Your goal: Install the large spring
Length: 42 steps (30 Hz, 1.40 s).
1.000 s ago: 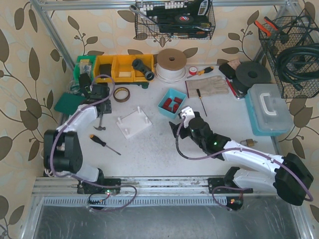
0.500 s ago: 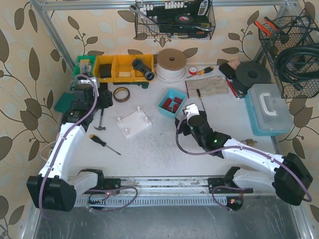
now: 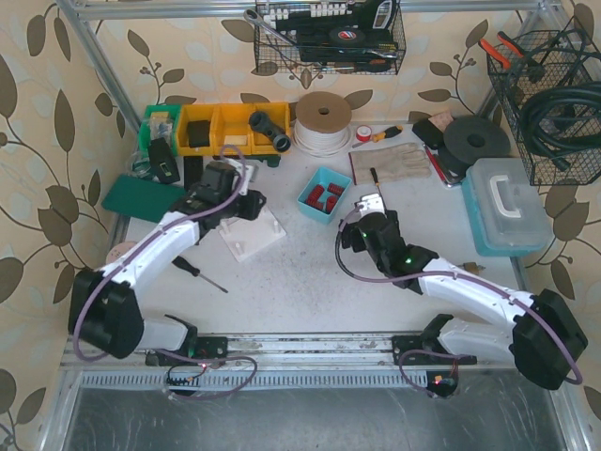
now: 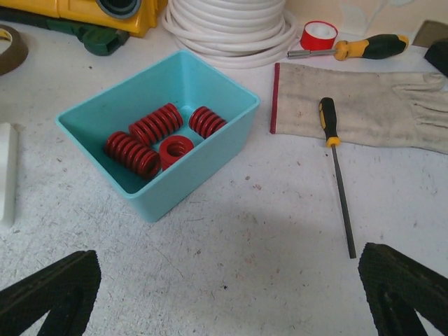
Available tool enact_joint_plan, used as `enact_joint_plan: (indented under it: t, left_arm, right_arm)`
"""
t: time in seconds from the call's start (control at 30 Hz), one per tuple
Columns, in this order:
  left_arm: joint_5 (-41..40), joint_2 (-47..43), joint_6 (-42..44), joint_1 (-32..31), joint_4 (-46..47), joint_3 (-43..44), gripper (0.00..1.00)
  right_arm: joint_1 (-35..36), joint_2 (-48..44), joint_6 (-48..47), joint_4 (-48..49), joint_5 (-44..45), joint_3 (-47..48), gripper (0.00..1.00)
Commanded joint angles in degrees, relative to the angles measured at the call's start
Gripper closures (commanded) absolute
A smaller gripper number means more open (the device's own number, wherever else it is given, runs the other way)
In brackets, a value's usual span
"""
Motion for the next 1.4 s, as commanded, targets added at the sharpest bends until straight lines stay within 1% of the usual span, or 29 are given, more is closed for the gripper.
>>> enact_joint_plan:
  t: [0.0,0.1,0.2,0.37,0.43,0.5,0.57,0.63,0.73,0.83,1.0,1.17,1.37]
  left_arm:
    - [-1.2,4.9,6.5,-5.3,5.3,3.4,0.55]
    - [3.6,9.4,11.6,-8.7,10.9,4.3,0.58]
    - [7.9,13.6,17.6,-10.2,14.3,6.4,0.6]
    - [12.7,19.5,24.9,-10.9,14.9,12.7,0.6]
    - [13.9,21.8,27.2,-11.1,14.1,15.3,0.59]
    - [14.3,24.7,30.2,-11.2,12.7,17.6,0.56]
    - [14.9,27.4,34.9,-11.2,9.8,20.0,0.52]
    - [14.2,29.8,39.9,-11.2,7.0,22.1,0.51]
    - [15.6,33.2,48.0,-11.2,2.6,25.6,0.51]
    - [18.6,36.3,55.0,-11.2,-4.2,31.5,0.52]
    - [18.7,43.3,61.1,-10.7,-11.7,40.8,0.54]
    - [21.9,47.0,65.8,-10.7,-13.8,44.1,0.55]
    - [23.3,48.5,72.9,-10.7,-13.5,44.0,0.5]
  right_arm:
    - [-0.3,-2.5,1.3,0.6,1.6,0.0,0.01]
    - [-1.1,-4.4,1.0,3.4,-2.6,-1.8,0.01]
    - [-1.2,-6.0,0.7,5.4,-5.5,-3.1,0.01]
    - [-1.2,-9.0,1.5,3.8,0.5,-4.2,0.01]
    - [-1.2,-10.2,1.8,3.4,1.6,-4.5,0.01]
    - [-1.2,-11.4,1.8,3.3,2.3,-4.8,0.01]
    - [-1.2,-11.9,1.8,3.3,2.8,-5.1,0.01]
    - [-1.2,-12.0,1.8,3.3,2.9,-5.1,0.01]
    - [-1.2,-11.4,1.8,3.3,2.3,-4.9,0.01]
    - [-1.2,-10.7,1.8,3.3,1.8,-4.5,0.01]
    - [-1.3,-11.2,1.5,3.0,2.2,-4.5,0.01]
    - [-1.2,-12.9,1.3,3.0,3.3,-5.1,0.01]
    - [-1.2,-13.4,1.1,2.9,4.0,-5.3,0.01]
